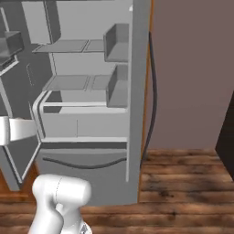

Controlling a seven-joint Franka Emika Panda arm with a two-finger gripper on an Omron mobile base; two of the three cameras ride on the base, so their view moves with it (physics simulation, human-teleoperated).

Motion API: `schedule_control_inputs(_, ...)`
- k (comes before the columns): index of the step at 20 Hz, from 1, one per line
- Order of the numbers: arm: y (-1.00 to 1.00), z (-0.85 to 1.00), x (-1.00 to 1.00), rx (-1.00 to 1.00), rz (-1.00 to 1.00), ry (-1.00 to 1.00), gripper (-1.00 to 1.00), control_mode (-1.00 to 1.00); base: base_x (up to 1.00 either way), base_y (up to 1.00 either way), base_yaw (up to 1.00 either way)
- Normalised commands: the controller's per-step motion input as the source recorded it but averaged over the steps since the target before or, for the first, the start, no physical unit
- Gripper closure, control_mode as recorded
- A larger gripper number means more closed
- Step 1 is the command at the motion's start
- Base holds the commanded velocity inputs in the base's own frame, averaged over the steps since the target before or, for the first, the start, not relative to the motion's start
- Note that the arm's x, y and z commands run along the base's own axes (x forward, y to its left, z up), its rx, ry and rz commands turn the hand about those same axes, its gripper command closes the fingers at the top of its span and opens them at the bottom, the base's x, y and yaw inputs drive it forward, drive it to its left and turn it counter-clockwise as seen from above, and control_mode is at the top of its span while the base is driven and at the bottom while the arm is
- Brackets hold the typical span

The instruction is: Gather the sweet potato and mushroom from the fridge and place them on a tray on the dining counter. Then gather the chicken drumstick and fish from the fridge and place them on the other tray.

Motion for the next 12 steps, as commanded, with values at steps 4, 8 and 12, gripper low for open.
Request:
schedule_control_inputs(4,0.00,0.00,0.00,0.00,0.00,0.00,1.00,1.00,-0.47,0.27,-0.42)
schedule_control_inputs(8,0.00,0.00,0.00,0.00,0.00,0.00,1.00,1.00,-0.24,0.12,-0.44)
schedule_control_inputs(12,0.00,0.00,0.00,0.00,0.00,0.00,1.00,1.00,-0.21,0.00,-0.51)
